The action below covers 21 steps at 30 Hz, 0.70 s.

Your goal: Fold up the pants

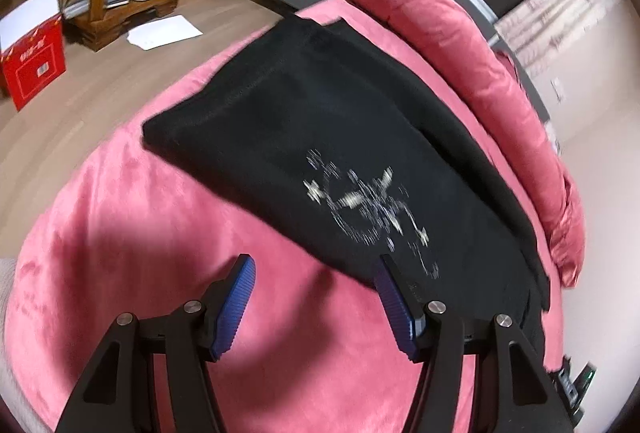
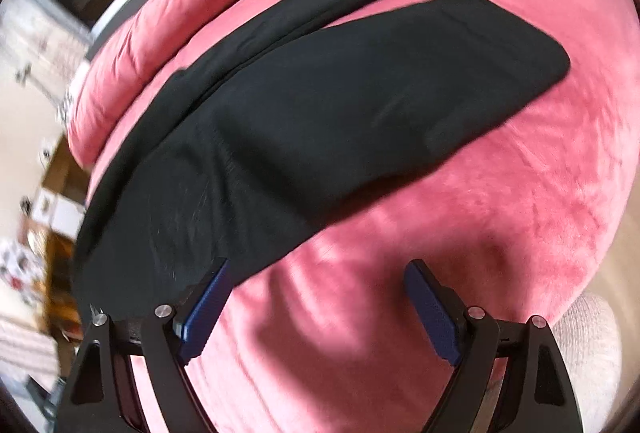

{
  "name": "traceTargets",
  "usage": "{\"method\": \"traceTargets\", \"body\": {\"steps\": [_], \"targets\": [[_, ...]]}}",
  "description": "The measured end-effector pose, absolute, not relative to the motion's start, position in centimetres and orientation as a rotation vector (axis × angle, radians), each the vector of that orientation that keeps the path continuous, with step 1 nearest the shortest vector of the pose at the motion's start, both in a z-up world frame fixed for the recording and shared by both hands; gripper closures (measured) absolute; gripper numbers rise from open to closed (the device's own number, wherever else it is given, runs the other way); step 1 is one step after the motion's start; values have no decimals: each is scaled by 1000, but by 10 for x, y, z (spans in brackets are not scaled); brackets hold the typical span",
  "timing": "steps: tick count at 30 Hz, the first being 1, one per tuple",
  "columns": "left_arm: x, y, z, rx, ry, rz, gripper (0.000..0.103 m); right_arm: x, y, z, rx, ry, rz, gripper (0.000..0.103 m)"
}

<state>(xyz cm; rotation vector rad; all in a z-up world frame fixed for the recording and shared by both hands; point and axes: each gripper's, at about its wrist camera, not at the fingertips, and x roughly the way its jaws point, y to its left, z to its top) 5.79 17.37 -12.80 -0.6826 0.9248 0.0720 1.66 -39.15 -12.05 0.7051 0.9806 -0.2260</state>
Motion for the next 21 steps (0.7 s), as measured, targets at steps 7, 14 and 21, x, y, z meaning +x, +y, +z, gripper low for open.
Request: {"method": "traceTargets", "body": {"steps": [7, 14, 21], "targets": [[76, 189, -141, -713, 856, 39, 41, 21, -432, -127, 862, 855, -180, 18], [85, 208, -154, -836, 775, 23, 41, 24, -467, -137, 1028, 745, -144, 39], [101, 222, -160, -888, 858, 48, 85, 18, -480, -144, 1013, 731, -140, 78]]}}
